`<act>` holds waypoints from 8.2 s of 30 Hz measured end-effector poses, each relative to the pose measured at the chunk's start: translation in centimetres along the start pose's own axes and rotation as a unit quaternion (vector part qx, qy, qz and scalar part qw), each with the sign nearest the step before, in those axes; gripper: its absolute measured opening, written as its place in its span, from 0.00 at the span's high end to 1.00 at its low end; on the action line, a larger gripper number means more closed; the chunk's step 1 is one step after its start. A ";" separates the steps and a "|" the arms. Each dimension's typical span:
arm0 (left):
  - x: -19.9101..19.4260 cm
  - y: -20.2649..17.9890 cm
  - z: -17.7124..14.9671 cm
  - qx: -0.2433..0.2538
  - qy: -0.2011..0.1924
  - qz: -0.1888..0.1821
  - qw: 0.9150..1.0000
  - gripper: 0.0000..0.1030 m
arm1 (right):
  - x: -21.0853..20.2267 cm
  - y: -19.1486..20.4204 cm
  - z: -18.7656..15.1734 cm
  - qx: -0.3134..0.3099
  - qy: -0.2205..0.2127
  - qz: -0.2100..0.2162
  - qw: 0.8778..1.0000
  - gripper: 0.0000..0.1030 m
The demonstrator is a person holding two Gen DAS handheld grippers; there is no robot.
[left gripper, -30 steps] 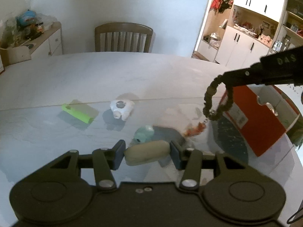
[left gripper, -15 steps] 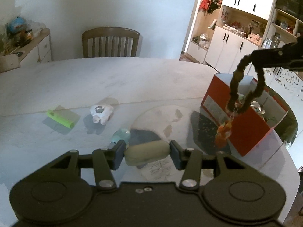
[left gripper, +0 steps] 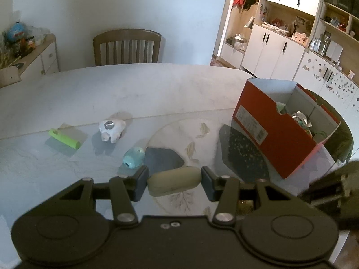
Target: Organize objects
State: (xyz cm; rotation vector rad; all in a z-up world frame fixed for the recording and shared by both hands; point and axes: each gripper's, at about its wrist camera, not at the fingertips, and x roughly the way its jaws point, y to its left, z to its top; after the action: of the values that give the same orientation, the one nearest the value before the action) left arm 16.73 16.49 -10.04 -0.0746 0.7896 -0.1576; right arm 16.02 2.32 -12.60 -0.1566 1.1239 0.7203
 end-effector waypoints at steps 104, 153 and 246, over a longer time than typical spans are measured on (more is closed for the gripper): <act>-0.7 -1.1 -0.4 -0.017 0.017 -0.010 1.000 0.52 | -2.1 0.2 0.6 -0.070 -0.035 0.000 0.997 0.93; 16.2 -27.5 11.6 0.123 0.083 -0.017 0.989 0.52 | -12.0 -31.0 5.2 0.084 -0.145 -0.089 0.982 0.92; 0.7 -1.2 6.5 -0.018 -0.015 0.001 1.000 0.00 | -8.0 -4.1 3.0 0.037 -0.163 -0.057 0.984 0.12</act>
State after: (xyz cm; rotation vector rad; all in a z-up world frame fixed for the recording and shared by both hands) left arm 21.69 15.29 -5.82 -0.1105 0.7628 -0.1401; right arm 18.90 -2.99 -5.35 -0.0360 0.8205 0.5770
